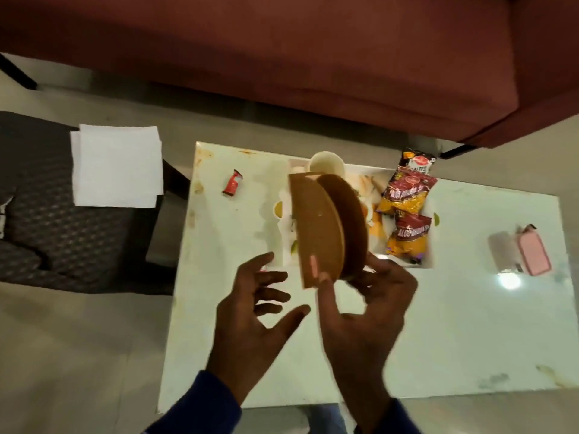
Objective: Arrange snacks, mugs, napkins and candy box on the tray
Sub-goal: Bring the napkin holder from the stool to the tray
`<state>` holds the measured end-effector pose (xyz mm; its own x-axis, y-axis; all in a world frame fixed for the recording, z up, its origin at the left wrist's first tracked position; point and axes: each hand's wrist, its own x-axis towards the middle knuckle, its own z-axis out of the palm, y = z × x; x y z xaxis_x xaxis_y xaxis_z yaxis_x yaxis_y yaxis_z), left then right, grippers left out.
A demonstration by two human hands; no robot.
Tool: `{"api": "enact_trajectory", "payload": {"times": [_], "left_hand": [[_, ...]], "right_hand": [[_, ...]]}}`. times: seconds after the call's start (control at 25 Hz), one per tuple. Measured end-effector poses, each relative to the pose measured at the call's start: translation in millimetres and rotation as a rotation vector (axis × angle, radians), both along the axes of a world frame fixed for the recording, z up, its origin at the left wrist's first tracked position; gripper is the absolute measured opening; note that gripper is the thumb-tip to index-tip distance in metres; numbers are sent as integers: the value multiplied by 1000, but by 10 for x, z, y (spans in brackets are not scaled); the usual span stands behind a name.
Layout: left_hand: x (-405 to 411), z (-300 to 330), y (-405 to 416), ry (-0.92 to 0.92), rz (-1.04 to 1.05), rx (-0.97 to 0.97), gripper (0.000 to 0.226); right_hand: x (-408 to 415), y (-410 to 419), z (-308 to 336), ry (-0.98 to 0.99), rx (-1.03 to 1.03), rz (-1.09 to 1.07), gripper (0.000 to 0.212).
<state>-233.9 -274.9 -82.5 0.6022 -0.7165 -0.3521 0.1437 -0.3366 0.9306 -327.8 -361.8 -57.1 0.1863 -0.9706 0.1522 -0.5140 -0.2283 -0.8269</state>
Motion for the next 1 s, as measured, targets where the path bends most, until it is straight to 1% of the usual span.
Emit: {"api": "enact_trajectory", "payload": {"times": [0.12, 0.2, 0.4, 0.6, 0.8, 0.92, 1.0], "left_hand": [[-376, 4, -250, -25, -72, -20, 60], [-527, -35, -334, -29, -83, -7, 51], [-726, -191, -352, -66, -81, 44, 36], [-763, -292, -337, -82, -72, 117, 31], [-756, -353, -426, -104, -53, 131, 27], [-710, -348, -463, -102, -38, 124, 26], [-605, -361, -433, -107, 4, 115, 24]], "right_hand": [[-432, -632, -149, -30, 61, -172, 67], [-596, -953, -370, -17, 121, -197, 66], [-686, -1371, -984, 75, 207, -94, 65], [-616, -1577, -1355, 134, 204, -48, 65], [-591, -1701, -1522, 209, 187, 6, 65], [-571, -1707, -1481, 226, 219, 31, 69], [-558, -1669, -1376, 274, 197, 7, 70]]}}
